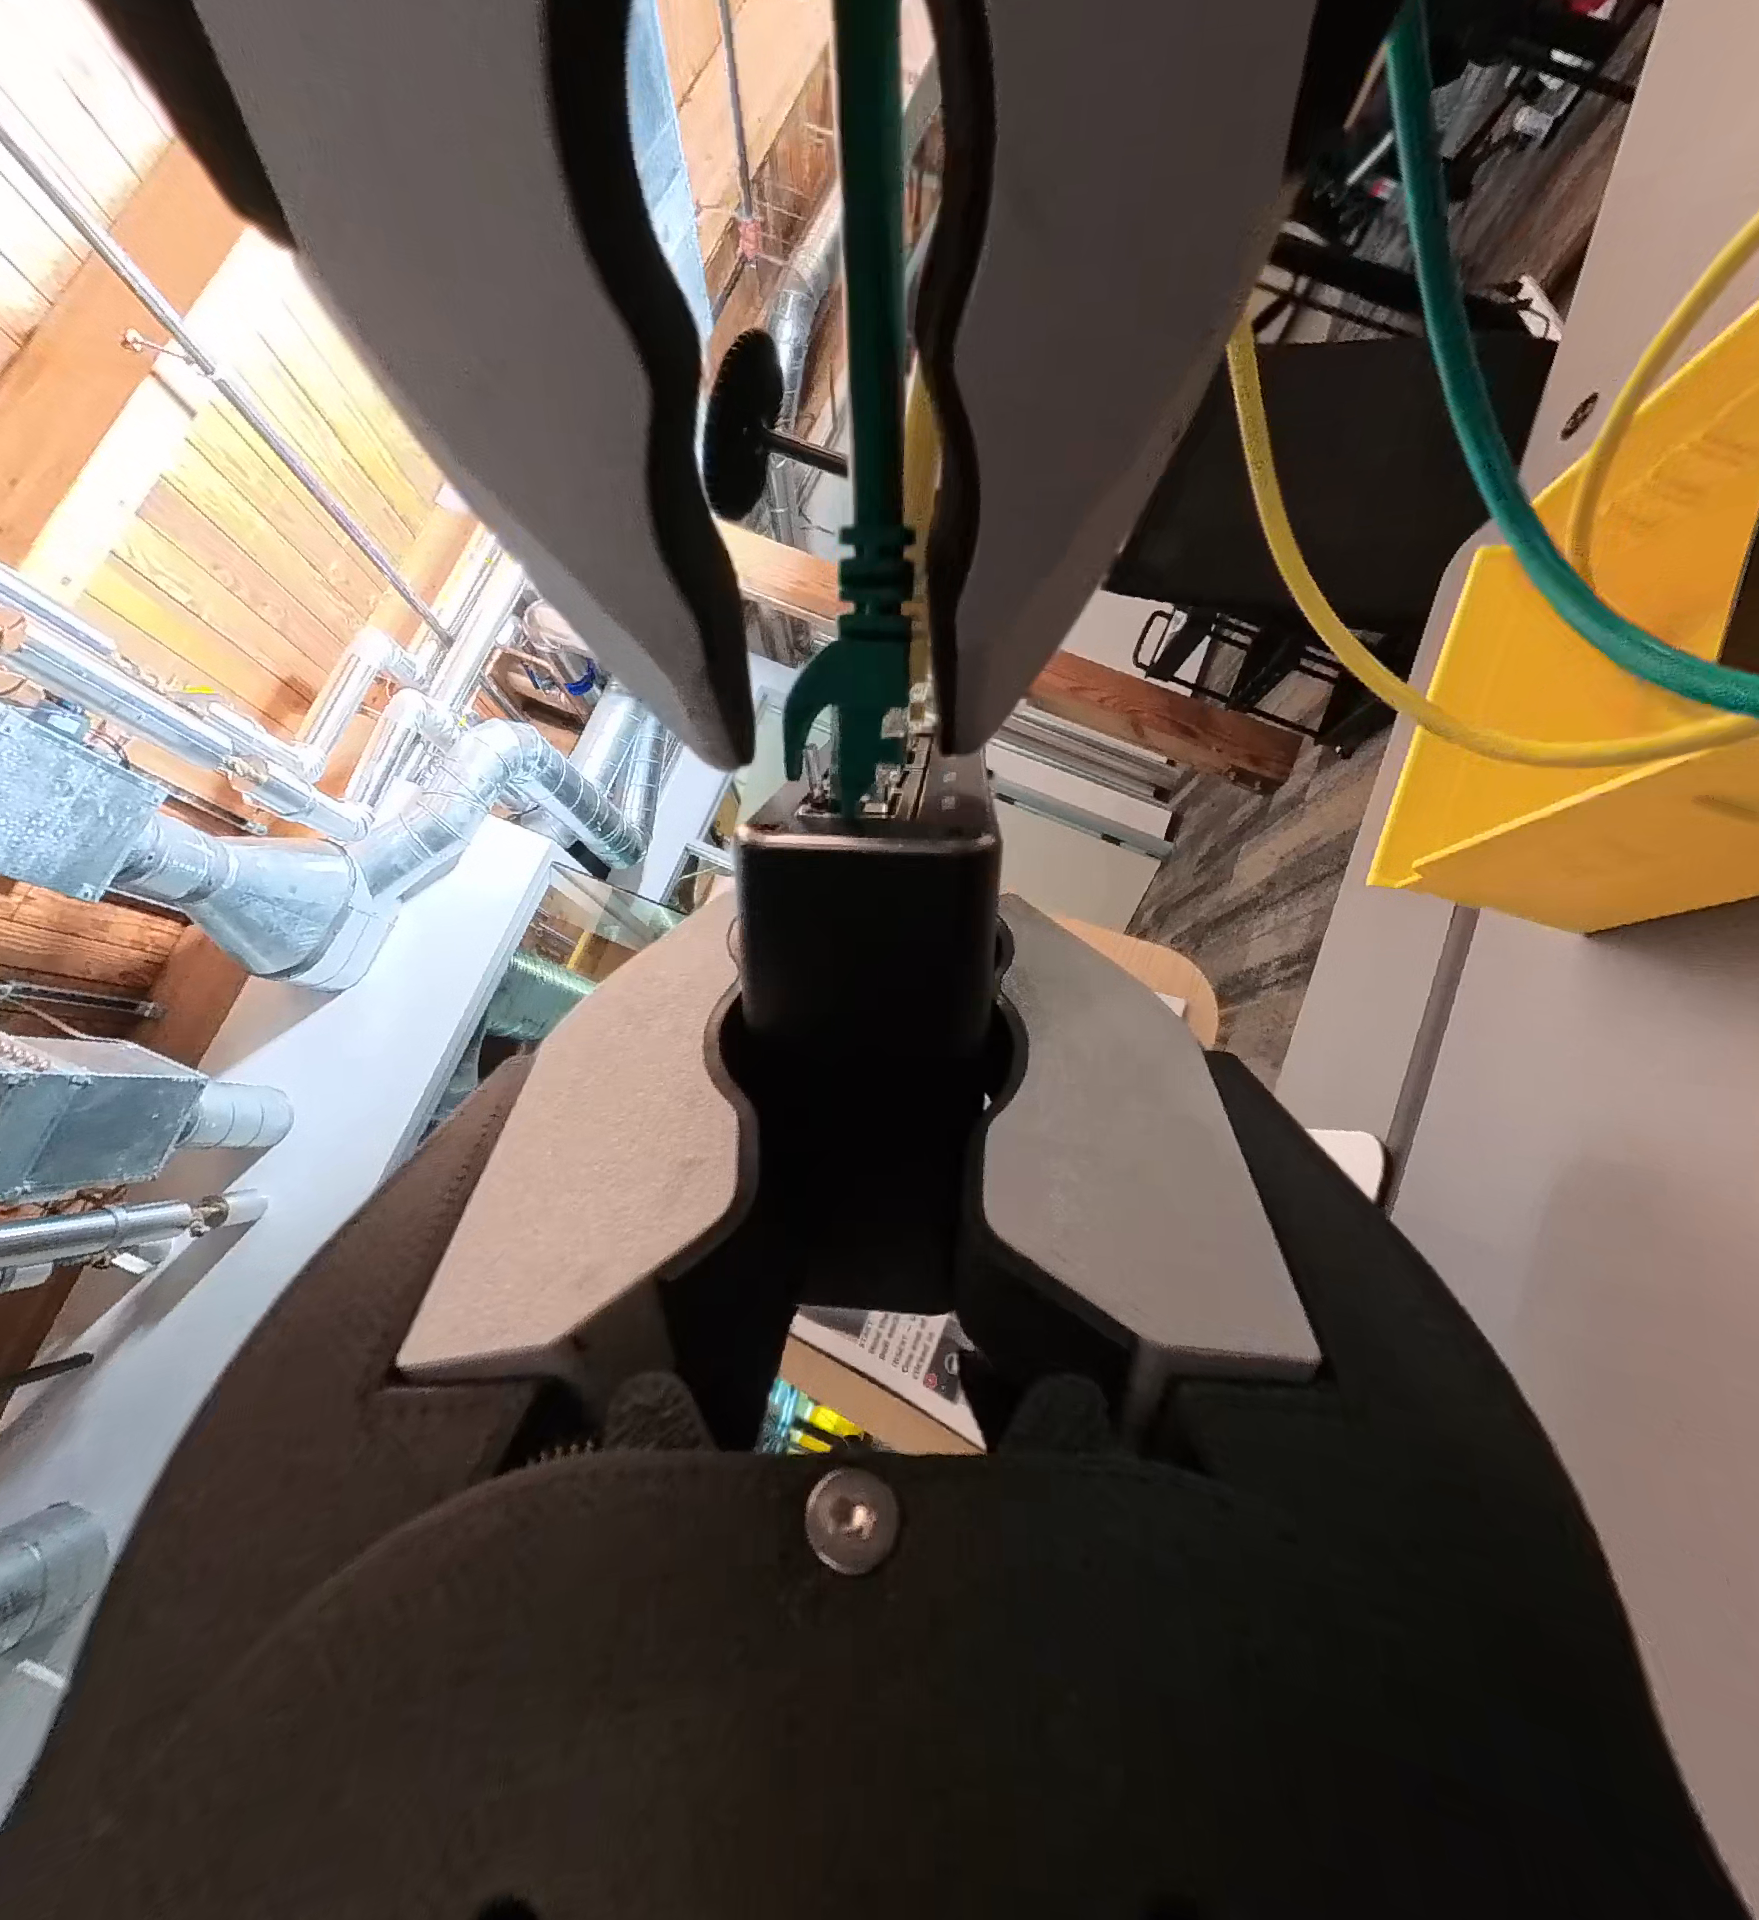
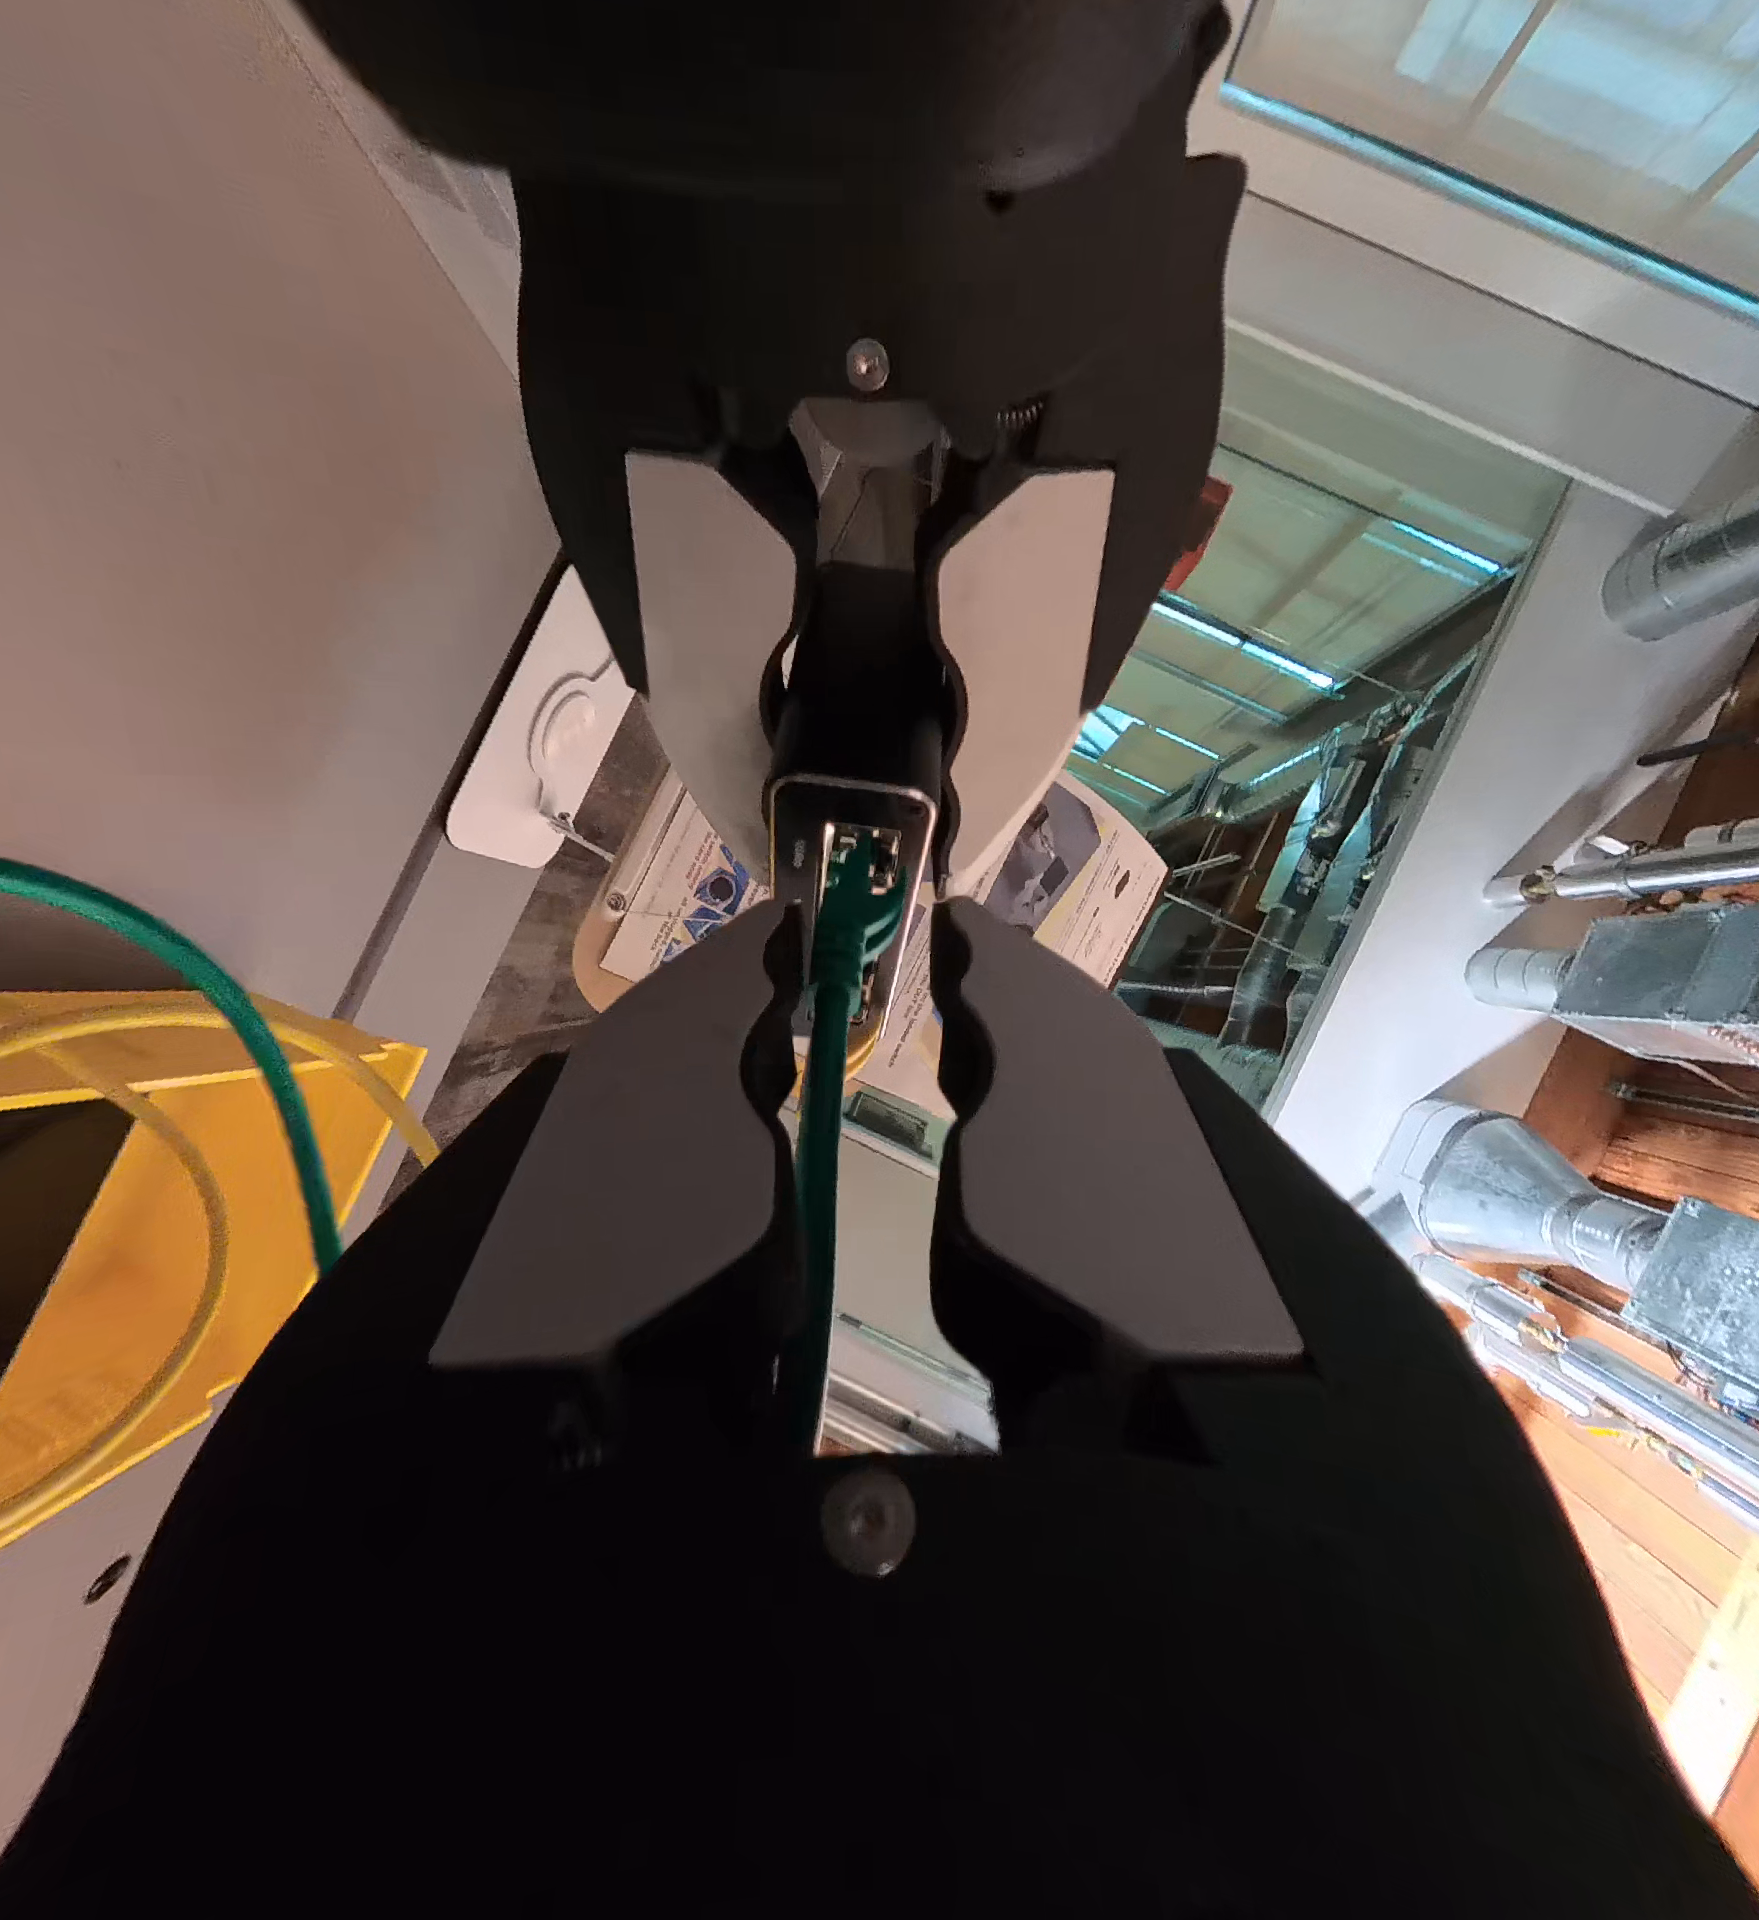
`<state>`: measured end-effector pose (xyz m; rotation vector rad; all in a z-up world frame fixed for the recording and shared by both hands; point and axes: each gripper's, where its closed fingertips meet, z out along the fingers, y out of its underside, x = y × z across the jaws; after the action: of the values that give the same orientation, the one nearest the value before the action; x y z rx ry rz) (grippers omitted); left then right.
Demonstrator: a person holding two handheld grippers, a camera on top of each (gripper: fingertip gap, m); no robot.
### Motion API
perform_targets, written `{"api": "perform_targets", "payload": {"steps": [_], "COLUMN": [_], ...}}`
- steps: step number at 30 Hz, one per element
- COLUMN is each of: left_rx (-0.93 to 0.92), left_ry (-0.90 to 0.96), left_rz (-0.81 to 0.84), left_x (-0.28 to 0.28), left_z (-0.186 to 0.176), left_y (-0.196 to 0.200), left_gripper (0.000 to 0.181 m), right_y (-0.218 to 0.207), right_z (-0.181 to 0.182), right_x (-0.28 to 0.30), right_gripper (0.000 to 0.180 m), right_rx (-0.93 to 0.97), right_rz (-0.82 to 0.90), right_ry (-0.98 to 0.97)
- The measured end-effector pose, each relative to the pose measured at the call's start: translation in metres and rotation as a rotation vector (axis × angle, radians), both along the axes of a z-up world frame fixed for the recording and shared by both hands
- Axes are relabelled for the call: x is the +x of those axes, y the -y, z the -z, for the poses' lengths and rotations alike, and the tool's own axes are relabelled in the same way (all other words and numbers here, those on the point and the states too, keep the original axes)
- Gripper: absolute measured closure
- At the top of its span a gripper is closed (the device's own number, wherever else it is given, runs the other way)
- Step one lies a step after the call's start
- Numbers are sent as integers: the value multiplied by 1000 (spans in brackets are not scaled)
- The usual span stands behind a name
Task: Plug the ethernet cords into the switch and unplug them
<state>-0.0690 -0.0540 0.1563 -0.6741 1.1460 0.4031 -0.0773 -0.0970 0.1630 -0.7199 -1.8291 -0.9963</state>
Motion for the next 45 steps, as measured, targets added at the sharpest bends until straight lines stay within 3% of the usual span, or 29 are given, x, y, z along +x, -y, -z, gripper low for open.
{"api": "perform_targets", "payload": {"steps": [16,30,45], "left_rx": [1,15,-16], "left_ry": [10,-5,-109], "left_rz": [14,-1,71], "left_x": [-4,-5,11], "left_z": [-5,-5,19], "left_y": [4,4,-2], "left_gripper": [143,144,142], "right_y": [11,11,8], "right_z": [-3,-1,25], "right_x": [-6,-9,6], "right_gripper": [163,163,161], "right_rx": [-42,-48,-410], "right_rz": [-85,-92,159], "right_ry": [-87,-15,194]}}
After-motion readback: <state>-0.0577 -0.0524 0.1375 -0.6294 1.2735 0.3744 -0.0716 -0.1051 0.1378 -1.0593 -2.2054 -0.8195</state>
